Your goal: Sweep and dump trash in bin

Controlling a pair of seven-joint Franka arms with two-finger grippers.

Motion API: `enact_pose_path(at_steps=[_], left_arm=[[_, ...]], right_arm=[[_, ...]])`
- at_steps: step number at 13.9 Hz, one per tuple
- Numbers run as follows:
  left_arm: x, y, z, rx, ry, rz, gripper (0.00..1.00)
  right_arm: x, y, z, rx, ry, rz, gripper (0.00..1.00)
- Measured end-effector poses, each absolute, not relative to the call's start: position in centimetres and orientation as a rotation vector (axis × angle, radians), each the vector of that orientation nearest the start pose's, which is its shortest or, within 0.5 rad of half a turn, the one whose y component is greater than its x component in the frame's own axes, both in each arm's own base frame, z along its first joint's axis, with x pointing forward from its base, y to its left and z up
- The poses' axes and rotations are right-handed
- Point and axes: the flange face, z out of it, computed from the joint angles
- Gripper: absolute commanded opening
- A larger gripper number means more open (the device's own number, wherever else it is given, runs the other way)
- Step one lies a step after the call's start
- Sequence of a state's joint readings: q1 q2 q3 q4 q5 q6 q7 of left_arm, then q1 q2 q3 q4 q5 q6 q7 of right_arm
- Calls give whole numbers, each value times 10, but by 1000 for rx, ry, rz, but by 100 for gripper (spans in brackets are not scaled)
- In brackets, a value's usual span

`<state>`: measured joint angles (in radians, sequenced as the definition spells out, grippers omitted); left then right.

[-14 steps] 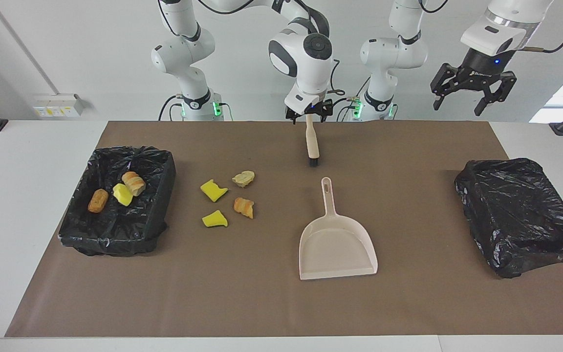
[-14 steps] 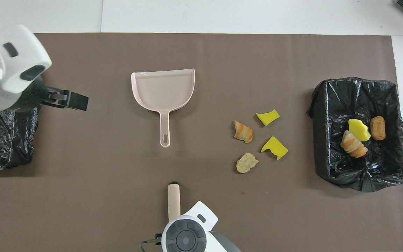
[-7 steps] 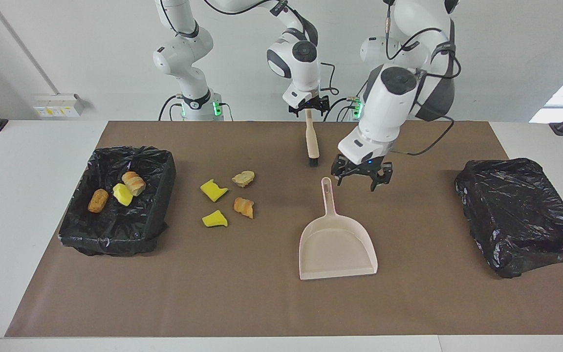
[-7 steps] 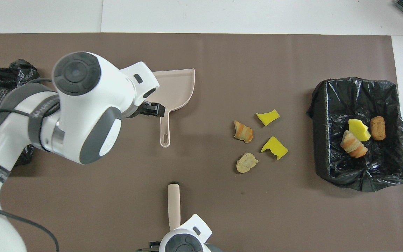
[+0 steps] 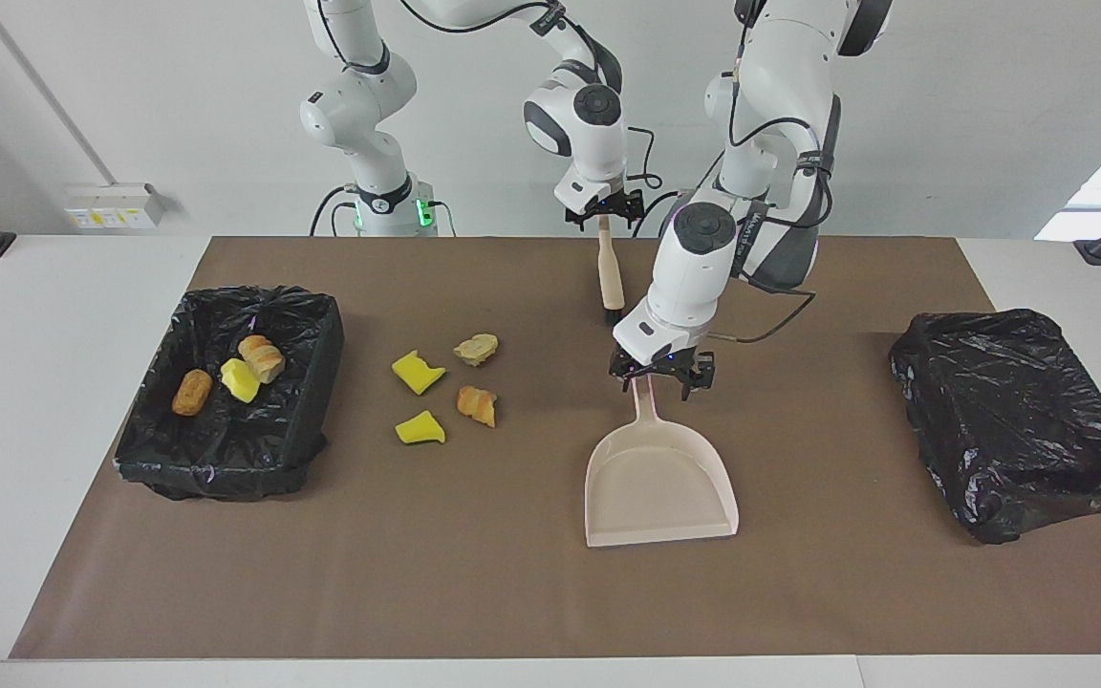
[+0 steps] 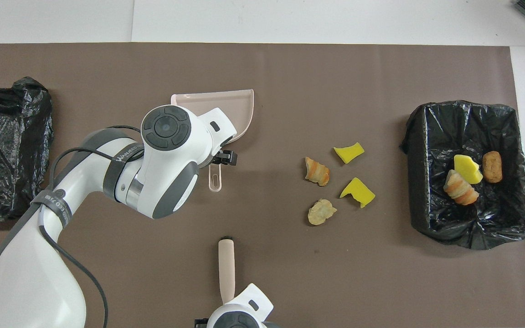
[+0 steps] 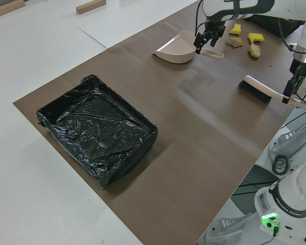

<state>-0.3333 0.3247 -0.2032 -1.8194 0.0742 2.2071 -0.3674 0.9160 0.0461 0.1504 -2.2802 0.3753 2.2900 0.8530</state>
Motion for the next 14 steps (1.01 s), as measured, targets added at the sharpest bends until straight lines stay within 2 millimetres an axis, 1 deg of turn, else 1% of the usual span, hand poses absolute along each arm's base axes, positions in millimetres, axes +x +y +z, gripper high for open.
enact_pose_path(at_steps=[1,2,6,7,8,9,11,12,13,14], left_arm=[[556,-319,368,-3169,280,-120,99],[556,-320,366,-3178,258,-140,87],[555,-320,364,-3189,179,-147,38],[554,-320,363,-3189,173,-142,27],[554,-319,362,-3188,169,-139,10],[554,-319,361,-3187,166,-136,0],[554,-319,361,-3185,168,-136,0],[554,-319,361,-3181,175,-137,0],[553,-318,363,-3170,208,-135,0],[553,-315,367,-3149,294,-121,0]], right_arm=[[243,458,332,-2984,60,380,15],[243,458,331,-2984,60,378,0],[237,459,327,-2974,44,337,0],[238,459,326,-2977,43,335,0],[239,458,326,-2979,41,329,0],[242,457,327,-2984,38,320,0],[248,453,329,-3014,23,332,0],[253,450,333,-3038,16,353,0],[263,445,344,-3056,22,365,0],[278,433,361,-3064,53,371,0]])
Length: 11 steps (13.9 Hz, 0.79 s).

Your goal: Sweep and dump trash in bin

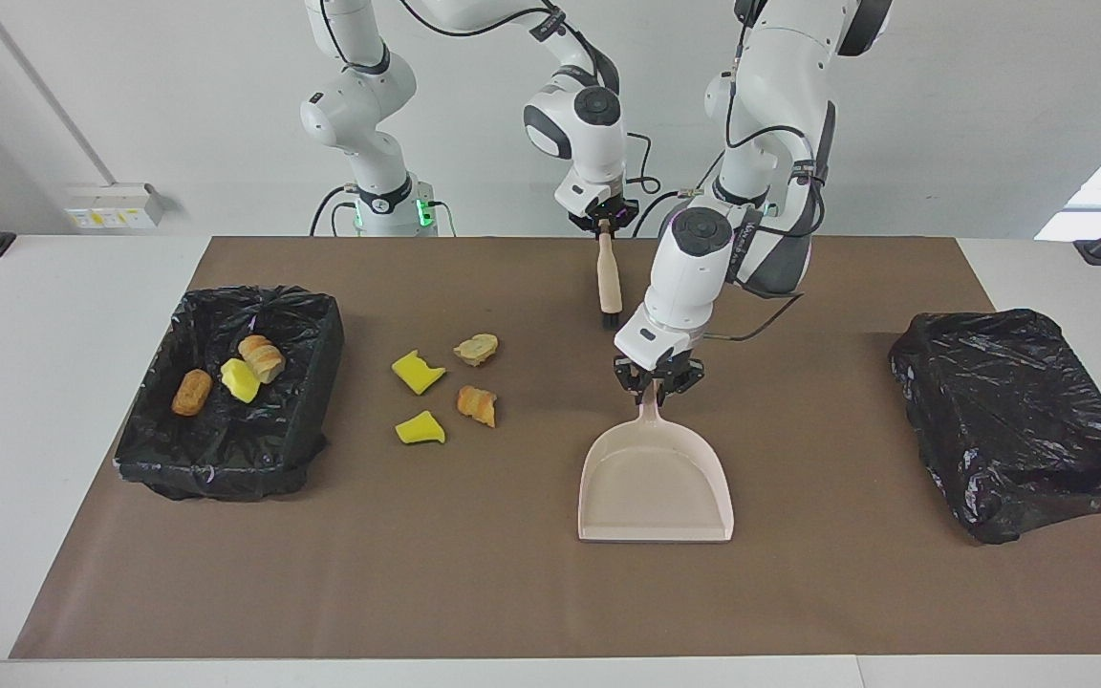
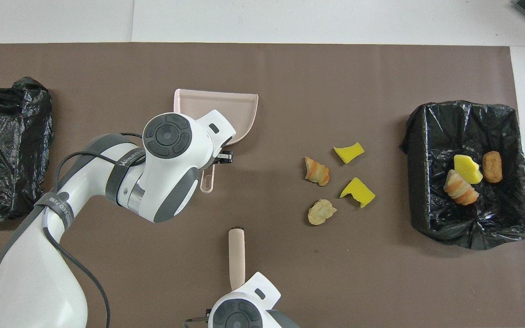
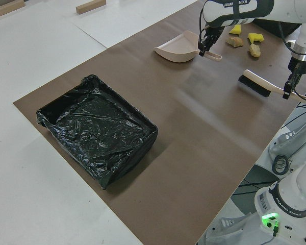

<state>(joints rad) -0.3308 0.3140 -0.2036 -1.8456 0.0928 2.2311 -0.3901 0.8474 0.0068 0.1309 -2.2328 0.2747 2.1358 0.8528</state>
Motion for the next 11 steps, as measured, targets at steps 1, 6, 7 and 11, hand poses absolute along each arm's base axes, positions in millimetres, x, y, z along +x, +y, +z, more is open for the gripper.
enact_pose_path(at_steps=[1,6,7,11], left_arm=[[554,-309,372,-3118,435,-102,0],[575,-242,409,-2934,1011,-14,0],[575,-226,414,-2870,1168,26,0],[569,-208,413,-2665,1595,161,0]], right_arm=[[293,416,382,-3070,76,376,0],[364,305,459,-3143,96,303,0],[380,286,455,-3168,49,290,0],[443,196,408,-3327,-194,352,0]])
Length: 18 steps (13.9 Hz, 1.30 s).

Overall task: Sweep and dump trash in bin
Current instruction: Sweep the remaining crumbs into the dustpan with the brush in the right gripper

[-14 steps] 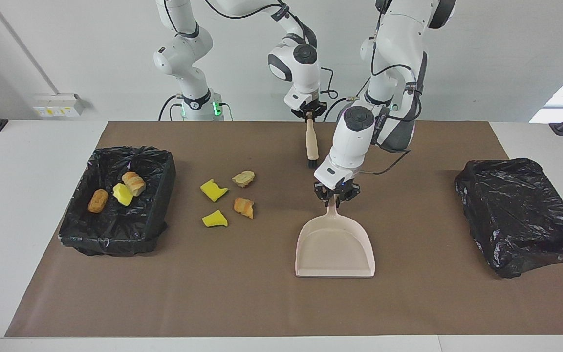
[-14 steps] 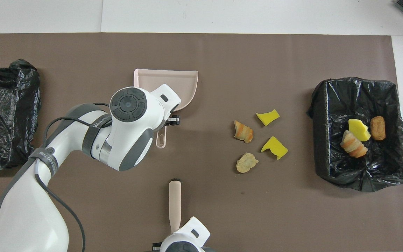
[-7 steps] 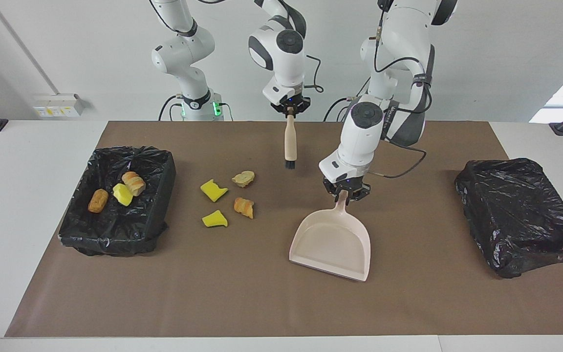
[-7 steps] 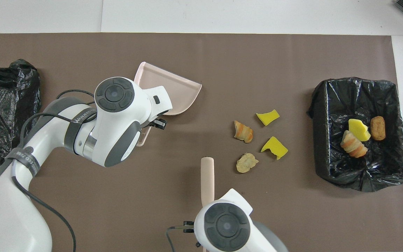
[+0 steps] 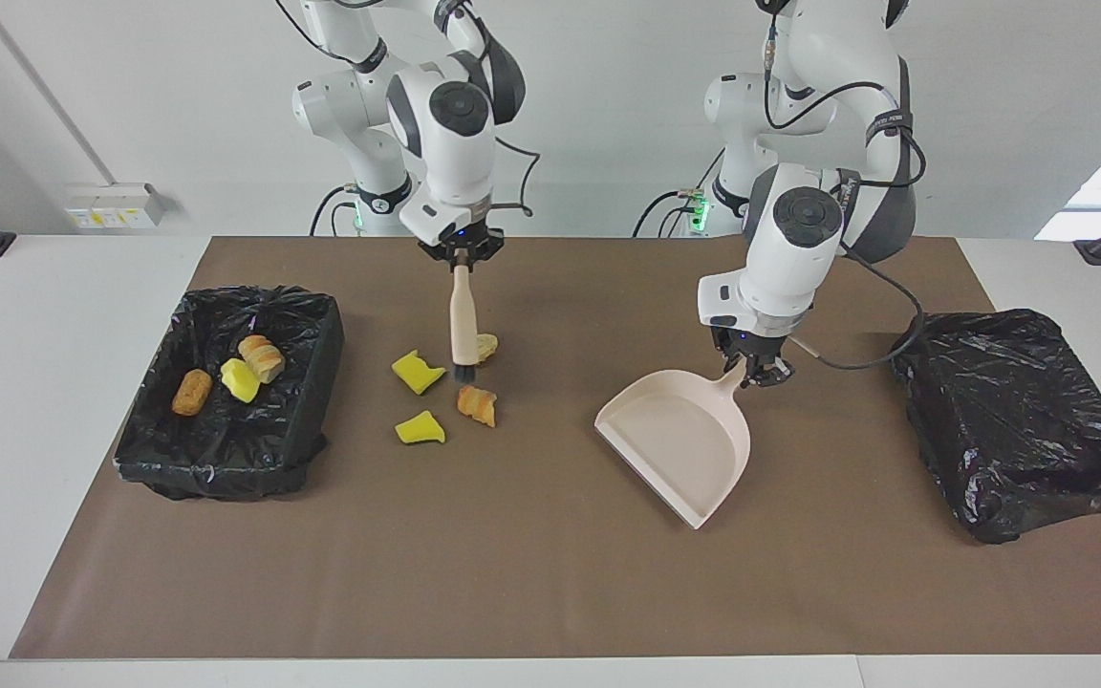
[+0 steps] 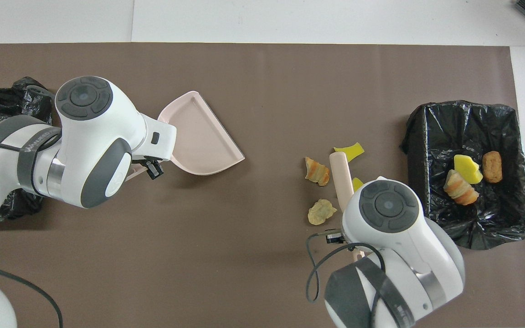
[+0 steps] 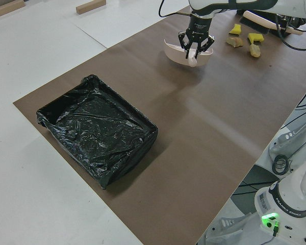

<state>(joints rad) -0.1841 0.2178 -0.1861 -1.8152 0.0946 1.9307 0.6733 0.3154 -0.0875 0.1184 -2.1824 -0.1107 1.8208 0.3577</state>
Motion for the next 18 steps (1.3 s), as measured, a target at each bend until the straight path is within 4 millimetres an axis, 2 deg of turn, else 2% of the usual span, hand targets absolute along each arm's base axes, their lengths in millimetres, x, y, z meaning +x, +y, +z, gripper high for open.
enact_pose_path(at_steps=[2,4,7,10,13,18], left_arm=[[554,-233,405,-2602,1704,197,0],[537,-261,400,-2551,1773,215,0],[527,-272,399,-2511,1821,222,0],[502,-288,386,-2394,1924,261,0],[476,-304,381,-2322,1979,269,0],[453,-303,376,-2250,2001,277,0]], right_arm=[[453,186,377,-3408,-275,420,0],[455,182,364,-3443,-308,458,0],[453,182,360,-3413,-279,471,0],[441,204,353,-3283,-224,529,0],[433,222,353,-3118,-263,585,0],[443,242,367,-2920,-310,566,0]])
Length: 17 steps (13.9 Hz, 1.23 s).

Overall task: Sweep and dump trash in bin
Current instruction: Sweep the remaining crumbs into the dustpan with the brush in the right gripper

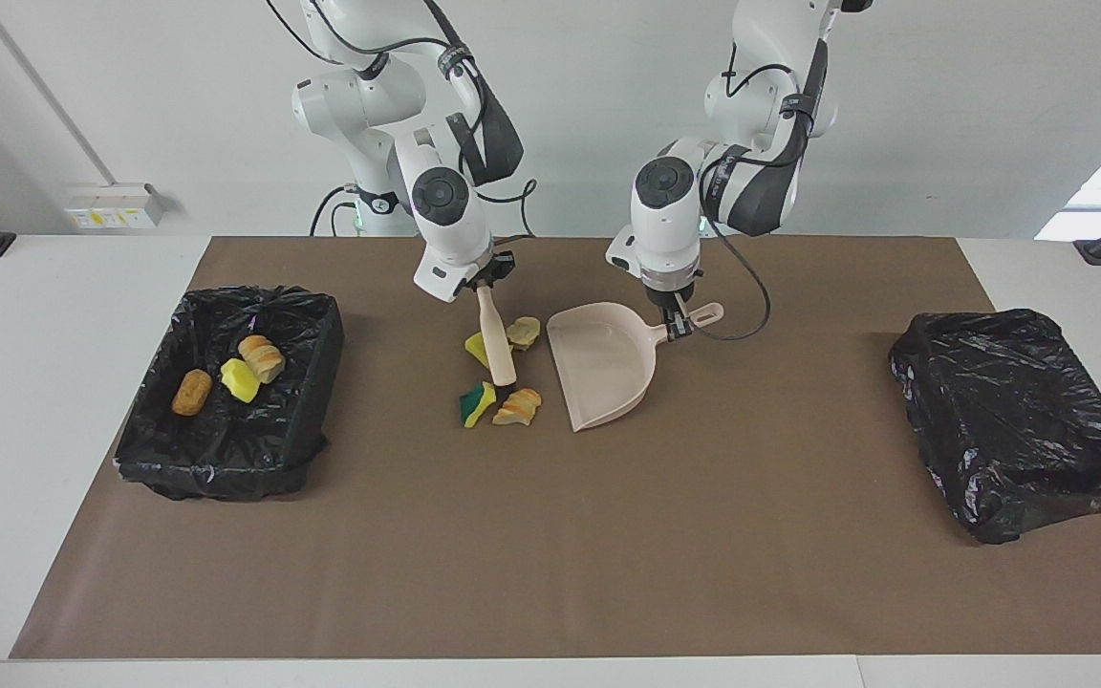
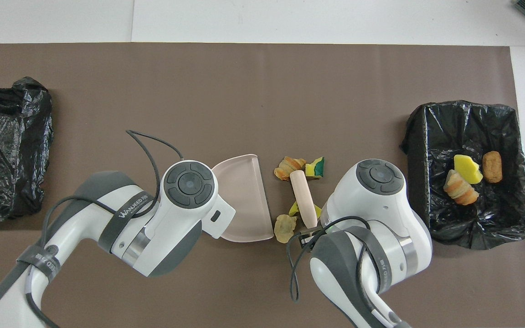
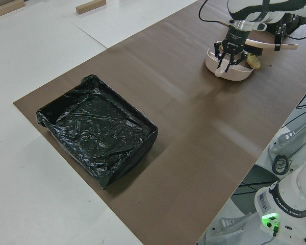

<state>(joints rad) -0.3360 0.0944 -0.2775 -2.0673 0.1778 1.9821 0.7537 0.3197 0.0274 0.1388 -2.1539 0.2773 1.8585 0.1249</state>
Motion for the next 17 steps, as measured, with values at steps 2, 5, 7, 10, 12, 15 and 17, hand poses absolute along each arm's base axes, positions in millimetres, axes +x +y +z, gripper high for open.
enact_pose_path(at_steps=[2,5,7,10,12,15,17], left_arm=[[450,-301,374,-2247,2002,277,0],[448,-300,371,-2246,2002,268,0],[448,-299,371,-2246,2002,263,0],[448,-298,369,-2246,2003,260,0],[447,-298,367,-2246,2003,257,0],[447,-297,367,-2246,2003,254,0],[447,-297,367,-2246,2003,253,0]], right_arm=[[454,244,395,-2918,-329,552,0],[470,201,458,-3053,-360,531,0],[466,171,462,-3133,-402,519,0],[449,152,408,-3182,-457,557,0],[438,164,387,-3171,-469,583,0],[423,213,370,-3078,-467,586,0],[418,237,360,-3026,-469,573,0]])
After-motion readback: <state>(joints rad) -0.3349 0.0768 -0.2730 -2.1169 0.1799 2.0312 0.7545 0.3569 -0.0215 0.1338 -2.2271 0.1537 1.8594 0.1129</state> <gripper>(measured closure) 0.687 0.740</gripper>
